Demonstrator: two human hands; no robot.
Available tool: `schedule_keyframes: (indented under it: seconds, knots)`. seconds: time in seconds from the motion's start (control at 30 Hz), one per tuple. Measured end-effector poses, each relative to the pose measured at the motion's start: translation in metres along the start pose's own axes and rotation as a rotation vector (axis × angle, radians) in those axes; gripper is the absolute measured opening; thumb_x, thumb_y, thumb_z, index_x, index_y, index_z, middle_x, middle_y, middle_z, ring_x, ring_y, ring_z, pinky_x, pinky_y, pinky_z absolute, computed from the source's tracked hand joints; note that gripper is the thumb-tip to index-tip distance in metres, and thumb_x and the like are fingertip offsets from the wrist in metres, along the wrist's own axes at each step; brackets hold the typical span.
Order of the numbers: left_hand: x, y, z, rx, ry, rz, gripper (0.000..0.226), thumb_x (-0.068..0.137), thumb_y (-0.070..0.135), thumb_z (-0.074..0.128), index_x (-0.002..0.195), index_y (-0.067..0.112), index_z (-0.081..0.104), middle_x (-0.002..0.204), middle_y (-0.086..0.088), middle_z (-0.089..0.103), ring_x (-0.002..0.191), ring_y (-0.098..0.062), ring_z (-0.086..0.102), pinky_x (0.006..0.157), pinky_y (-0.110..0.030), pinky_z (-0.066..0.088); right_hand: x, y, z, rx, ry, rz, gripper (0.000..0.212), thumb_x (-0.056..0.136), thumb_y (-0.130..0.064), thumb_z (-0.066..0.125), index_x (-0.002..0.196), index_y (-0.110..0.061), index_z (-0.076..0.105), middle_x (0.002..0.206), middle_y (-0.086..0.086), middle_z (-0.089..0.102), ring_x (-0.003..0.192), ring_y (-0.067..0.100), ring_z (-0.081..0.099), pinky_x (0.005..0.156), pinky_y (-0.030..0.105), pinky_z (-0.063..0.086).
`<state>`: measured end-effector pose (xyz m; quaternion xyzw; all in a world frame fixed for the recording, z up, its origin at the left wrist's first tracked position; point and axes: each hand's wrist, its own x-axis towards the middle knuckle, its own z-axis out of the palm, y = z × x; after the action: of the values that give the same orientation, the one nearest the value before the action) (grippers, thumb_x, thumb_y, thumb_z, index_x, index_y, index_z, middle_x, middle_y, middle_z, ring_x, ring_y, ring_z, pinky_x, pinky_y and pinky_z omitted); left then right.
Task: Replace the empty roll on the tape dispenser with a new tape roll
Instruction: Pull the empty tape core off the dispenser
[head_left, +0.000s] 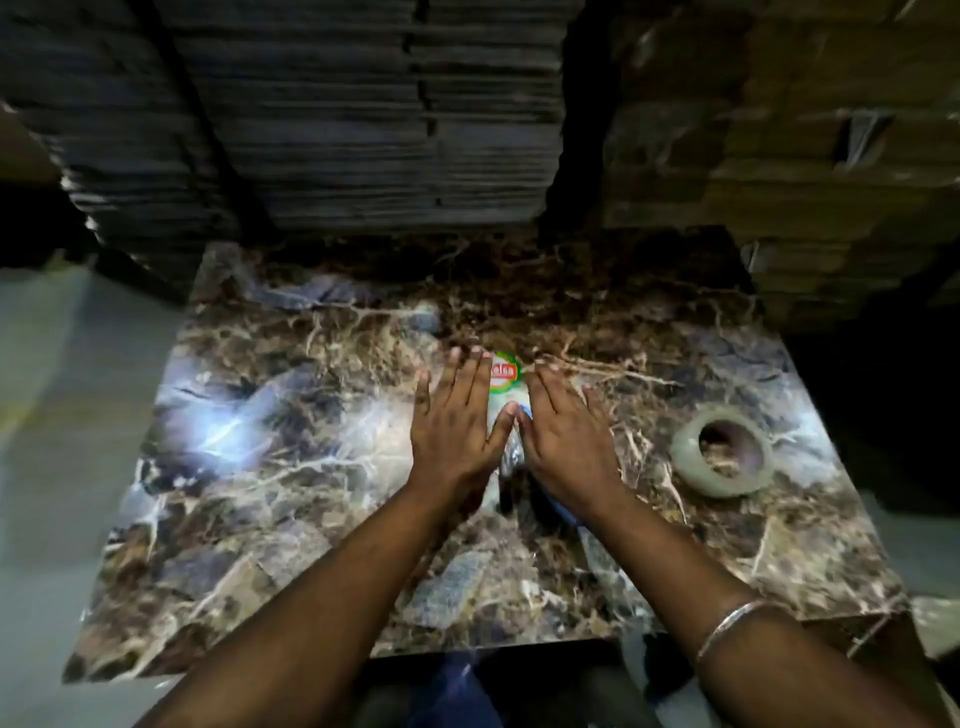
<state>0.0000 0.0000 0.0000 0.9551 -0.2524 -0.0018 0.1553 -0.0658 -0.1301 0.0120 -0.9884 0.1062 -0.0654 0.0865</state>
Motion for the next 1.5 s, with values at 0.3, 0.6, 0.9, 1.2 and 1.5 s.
schedule_keyframes:
  seconds: [0.3, 0.6, 0.9, 1.2, 1.5]
  knots:
    - [-0.005, 0.011, 0.056, -0.121, -0.030, 0.113, 0.076, 0.092, 0.060, 0.019, 0.148, 0.011, 0.031, 0.143, -0.010, 0.054, 0.134, -0.021, 0.047, 0.119, -0.047, 0.018, -0.017, 0.036, 0.029, 0.067, 0.126, 0.108, 0.034, 0.094, -0.025, 0.043, 0.113, -0.005, 0.062, 0.107, 0.014, 0.067, 0.095, 0.034, 0.063, 0.083, 0.041, 0.051]
    - [-0.005, 0.013, 0.076, -0.210, 0.097, 0.126, 0.069, 0.093, 0.059, 0.029, 0.149, 0.018, 0.027, 0.126, -0.008, 0.065, 0.111, -0.032, 0.060, 0.083, -0.038, 0.045, -0.037, 0.061, 0.050, 0.646, 0.198, 0.300, 0.018, 0.083, -0.031, 0.055, 0.087, -0.020, 0.068, 0.087, 0.002, 0.068, 0.081, 0.019, 0.066, 0.068, 0.034, 0.053]
    - [-0.001, -0.005, 0.091, -0.459, 0.182, 0.191, 0.079, 0.086, 0.066, 0.026, 0.147, 0.017, 0.031, 0.144, -0.011, 0.052, 0.131, -0.030, 0.048, 0.100, -0.040, 0.042, -0.039, 0.069, 0.054, 0.689, 0.269, 0.410, 0.023, 0.072, -0.015, 0.066, 0.087, -0.027, 0.078, 0.078, -0.002, 0.076, 0.074, 0.012, 0.069, 0.068, 0.028, 0.053]
    - [-0.017, -0.021, 0.074, -0.660, 0.264, 0.287, 0.063, 0.089, 0.060, 0.037, 0.137, 0.020, 0.046, 0.136, -0.012, 0.057, 0.119, -0.027, 0.056, 0.097, -0.046, 0.049, -0.040, 0.053, 0.041, 0.448, 0.268, 0.417, 0.023, 0.078, -0.015, 0.064, 0.094, -0.019, 0.079, 0.089, 0.005, 0.077, 0.090, 0.021, 0.069, 0.075, 0.029, 0.054]
    - [-0.029, -0.042, 0.048, -1.026, -0.002, 0.499, 0.050, 0.069, 0.043, 0.070, 0.112, 0.020, 0.057, 0.116, -0.009, 0.066, 0.098, -0.014, 0.065, 0.068, -0.020, 0.050, -0.043, 0.029, 0.021, 0.368, 0.234, 0.390, 0.039, 0.042, -0.048, 0.076, 0.064, -0.015, 0.076, 0.064, 0.001, 0.073, 0.068, 0.018, 0.071, 0.066, 0.037, 0.062]
